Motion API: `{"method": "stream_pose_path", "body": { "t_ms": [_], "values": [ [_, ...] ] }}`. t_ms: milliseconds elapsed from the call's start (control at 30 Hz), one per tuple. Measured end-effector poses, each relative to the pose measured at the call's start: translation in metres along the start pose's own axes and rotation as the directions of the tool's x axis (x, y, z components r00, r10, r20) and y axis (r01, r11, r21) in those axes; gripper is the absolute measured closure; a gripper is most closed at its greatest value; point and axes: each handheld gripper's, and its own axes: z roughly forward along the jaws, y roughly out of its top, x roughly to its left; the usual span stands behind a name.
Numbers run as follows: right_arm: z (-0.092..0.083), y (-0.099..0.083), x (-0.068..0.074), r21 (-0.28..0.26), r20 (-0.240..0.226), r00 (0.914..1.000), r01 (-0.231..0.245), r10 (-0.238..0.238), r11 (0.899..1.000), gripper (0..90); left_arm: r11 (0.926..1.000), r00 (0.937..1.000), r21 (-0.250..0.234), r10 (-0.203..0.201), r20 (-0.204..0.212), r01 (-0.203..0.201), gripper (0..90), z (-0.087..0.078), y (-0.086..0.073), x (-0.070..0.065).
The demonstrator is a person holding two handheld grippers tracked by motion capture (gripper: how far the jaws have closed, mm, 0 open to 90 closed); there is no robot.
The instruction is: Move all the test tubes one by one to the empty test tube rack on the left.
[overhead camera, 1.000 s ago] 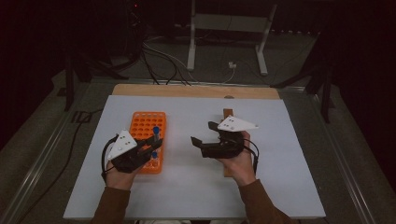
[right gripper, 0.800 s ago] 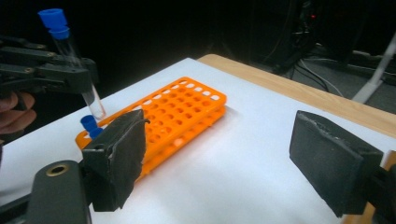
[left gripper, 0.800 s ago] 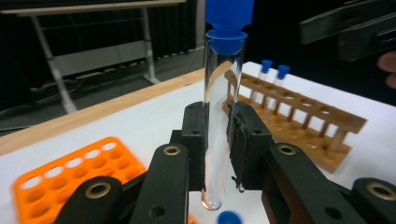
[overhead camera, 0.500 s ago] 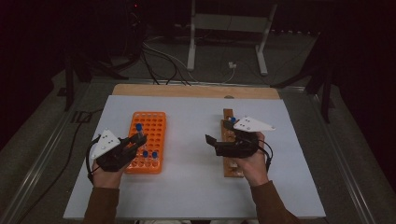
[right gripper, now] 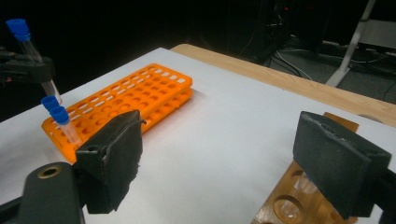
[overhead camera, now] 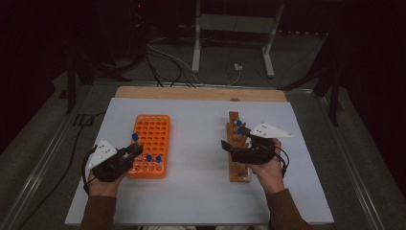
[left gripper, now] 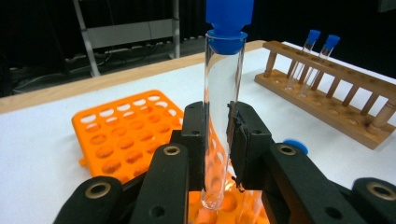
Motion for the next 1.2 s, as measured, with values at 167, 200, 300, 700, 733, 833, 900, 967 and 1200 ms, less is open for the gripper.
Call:
{"method": "stream_pose_path", "body": {
  "t_ms": [167, 200, 300, 700, 733, 833, 900, 967, 1200],
  "values": [
    [-0.002, -0.002, -0.003, -0.006, 0.000, 0.9999, -0.014, 0.014, 1.000, 16.3, 0.9998, 0.9998, 0.005, -0.022, 0.003, 0.022, 77.4, -0.004, -0.007, 0.003],
    [-0.003, -0.002, -0.003, -0.006, 0.000, 0.9999, -0.014, 0.014, 1.000, 16.3, 0.9997, 0.9997, 0.006, -0.025, 0.006, 0.025, 77.4, -0.004, -0.009, 0.003],
    [-0.003, -0.002, -0.002, -0.007, 0.000, 0.9999, -0.012, 0.012, 1.000, 16.3, 0.9994, 0.9995, 0.019, -0.028, 0.010, 0.028, 77.3, -0.004, -0.013, 0.003],
    [-0.008, -0.004, -0.005, -0.017, 0.002, 0.9999, -0.013, 0.013, 1.000, 16.5, 0.9964, 0.9985, 0.085, -0.002, 0.054, -0.003, 77.3, 0.013, -0.027, -0.006],
    [-0.008, -0.004, -0.006, -0.019, 0.002, 0.9999, -0.014, 0.014, 1.000, 16.5, 0.9960, 0.9985, 0.089, 0.002, 0.055, -0.006, 77.3, 0.013, -0.028, -0.007],
    [-0.009, -0.004, -0.006, -0.020, 0.001, 0.9999, -0.011, 0.011, 1.000, 16.6, 0.9943, 0.9986, 0.107, 0.004, 0.053, -0.010, 77.3, 0.016, -0.031, -0.007],
    [-0.009, -0.004, -0.006, -0.019, -0.001, 0.9999, -0.010, 0.010, 1.000, 16.7, 0.9919, 0.9985, 0.126, 0.008, 0.054, -0.015, 77.3, 0.017, -0.034, -0.007],
    [-0.009, -0.004, -0.006, -0.020, -0.001, 0.9999, -0.010, 0.010, 1.000, 16.8, 0.9899, 0.9984, 0.141, 0.009, 0.056, -0.017, 77.2, 0.019, -0.036, -0.007],
    [-0.010, -0.005, -0.007, -0.023, -0.003, 1.0000, -0.009, 0.009, 1.000, 17.1, 0.9818, 0.9985, 0.189, 0.015, 0.052, -0.024, 77.2, 0.020, -0.041, -0.008]
  ]
}}
